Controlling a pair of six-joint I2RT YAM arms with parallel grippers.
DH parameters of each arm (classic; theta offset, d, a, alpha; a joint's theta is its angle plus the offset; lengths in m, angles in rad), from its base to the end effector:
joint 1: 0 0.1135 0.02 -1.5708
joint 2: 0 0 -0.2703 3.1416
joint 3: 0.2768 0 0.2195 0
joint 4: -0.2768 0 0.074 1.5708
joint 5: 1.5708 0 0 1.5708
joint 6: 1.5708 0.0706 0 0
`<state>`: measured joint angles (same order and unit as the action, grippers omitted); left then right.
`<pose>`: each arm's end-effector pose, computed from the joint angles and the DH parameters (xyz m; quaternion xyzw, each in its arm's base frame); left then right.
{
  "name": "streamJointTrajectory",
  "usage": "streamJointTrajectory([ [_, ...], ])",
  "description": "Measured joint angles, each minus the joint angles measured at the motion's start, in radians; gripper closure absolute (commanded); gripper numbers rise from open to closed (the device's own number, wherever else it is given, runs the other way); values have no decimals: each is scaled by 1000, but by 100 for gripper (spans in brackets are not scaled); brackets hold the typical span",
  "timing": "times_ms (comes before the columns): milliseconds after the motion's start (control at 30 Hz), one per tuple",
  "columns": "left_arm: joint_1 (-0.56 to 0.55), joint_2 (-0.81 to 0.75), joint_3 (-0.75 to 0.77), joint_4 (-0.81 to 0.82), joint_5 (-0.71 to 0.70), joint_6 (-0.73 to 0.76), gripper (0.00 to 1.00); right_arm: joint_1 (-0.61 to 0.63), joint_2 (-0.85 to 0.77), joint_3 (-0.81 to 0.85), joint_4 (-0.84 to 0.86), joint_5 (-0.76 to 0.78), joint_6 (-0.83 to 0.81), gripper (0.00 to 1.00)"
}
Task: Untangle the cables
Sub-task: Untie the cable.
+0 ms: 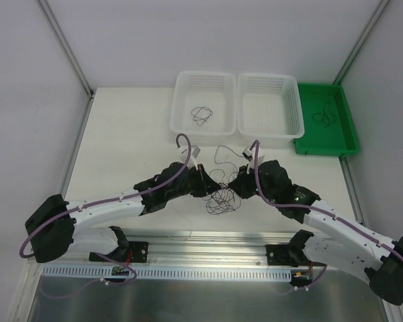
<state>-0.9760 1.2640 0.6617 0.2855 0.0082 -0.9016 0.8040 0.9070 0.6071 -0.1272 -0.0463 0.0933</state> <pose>0.1585 -0.2353 0.2559 0.0325 0.8091 -0.4754 0.3439 0.1395 0.1495 0.2615 -0.3042 0.7838 0.2522 0.4791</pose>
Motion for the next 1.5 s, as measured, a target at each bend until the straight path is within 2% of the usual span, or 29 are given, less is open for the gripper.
streamJointTrajectory([
  [133, 35, -158, -78, -1, -18, 2, 100, -34, -50, 2, -27, 71, 37, 92],
  [300, 159, -412, -173, -70, -26, 9, 100, -149, -79, -16, -121, 141, 62, 91],
  [467, 201, -508, -172, -174, -24, 60, 100, -152, -36, -16, -153, 125, 64, 87],
  [600, 214, -531, -140, -317, -53, 121, 100, -152, -8, -1, -195, 129, 59, 66],
  [667, 219, -531, -112, -388, -97, 153, 100, -152, -6, 9, -219, 128, 51, 60],
  [867, 219, -533, -80, -520, -229, 202, 100, -156, -40, 70, -345, 149, 8, 57],
  [967, 222, -531, -80, -573, -262, 219, 100, -158, -47, 127, -381, 118, -27, 52],
  [1067, 225, -513, -79, -594, -262, 232, 100, -158, -46, 162, -379, 90, -43, 41],
  [1133, 225, -490, -79, -605, -260, 237, 100, -158, -26, 171, -372, 68, -45, 39],
  [1267, 225, -478, -79, -621, -253, 237, 100, -158, 98, 191, -322, 26, -22, 33],
  [1500, 225, -512, -96, -625, -254, 237, 100, -157, 356, 142, -94, -49, 115, 33],
])
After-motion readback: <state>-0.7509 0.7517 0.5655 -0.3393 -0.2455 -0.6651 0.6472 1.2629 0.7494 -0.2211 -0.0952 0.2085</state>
